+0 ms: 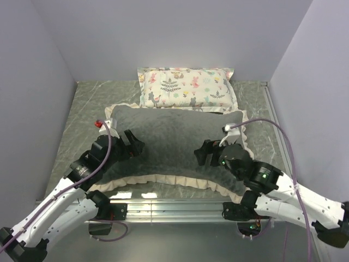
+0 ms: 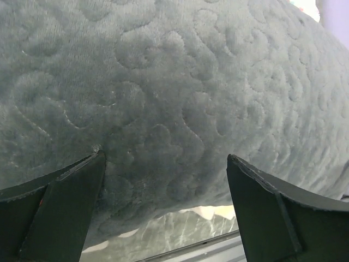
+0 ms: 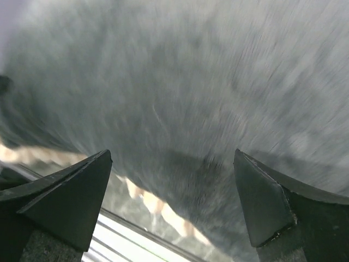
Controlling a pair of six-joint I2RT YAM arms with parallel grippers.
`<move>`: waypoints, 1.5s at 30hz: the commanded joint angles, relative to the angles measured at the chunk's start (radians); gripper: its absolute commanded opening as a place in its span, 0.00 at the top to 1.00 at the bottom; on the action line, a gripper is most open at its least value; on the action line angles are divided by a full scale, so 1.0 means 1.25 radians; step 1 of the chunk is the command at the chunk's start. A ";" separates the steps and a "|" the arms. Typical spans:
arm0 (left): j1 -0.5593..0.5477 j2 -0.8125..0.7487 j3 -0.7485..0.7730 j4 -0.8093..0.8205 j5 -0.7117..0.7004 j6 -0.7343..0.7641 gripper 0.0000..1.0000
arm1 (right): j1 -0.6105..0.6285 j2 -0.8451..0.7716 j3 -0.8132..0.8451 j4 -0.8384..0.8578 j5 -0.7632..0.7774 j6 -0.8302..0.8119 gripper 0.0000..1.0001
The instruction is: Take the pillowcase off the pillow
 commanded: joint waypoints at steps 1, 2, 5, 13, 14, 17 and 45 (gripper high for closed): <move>-0.015 0.021 -0.025 0.024 -0.040 -0.058 0.01 | 0.066 0.054 -0.022 -0.025 0.127 0.093 0.00; -0.020 0.033 -0.053 0.035 -0.055 -0.067 0.01 | 0.082 0.090 -0.026 -0.020 0.138 0.100 0.00; -0.037 0.080 -0.101 0.079 -0.082 -0.110 0.03 | 0.105 0.166 -0.031 0.005 0.176 0.124 0.00; -0.080 0.092 -0.050 0.064 -0.196 -0.103 0.99 | 0.109 0.274 0.070 -0.005 0.261 0.086 0.80; -0.086 0.086 -0.017 0.054 -0.206 -0.089 0.99 | 0.109 0.282 0.112 -0.015 0.270 0.076 0.91; -0.100 0.064 0.049 0.011 -0.232 -0.057 1.00 | 0.108 0.277 0.186 -0.038 0.286 0.029 1.00; 0.244 0.770 0.602 0.209 0.174 0.011 0.49 | -0.392 1.232 1.008 -0.026 -0.665 -0.069 1.00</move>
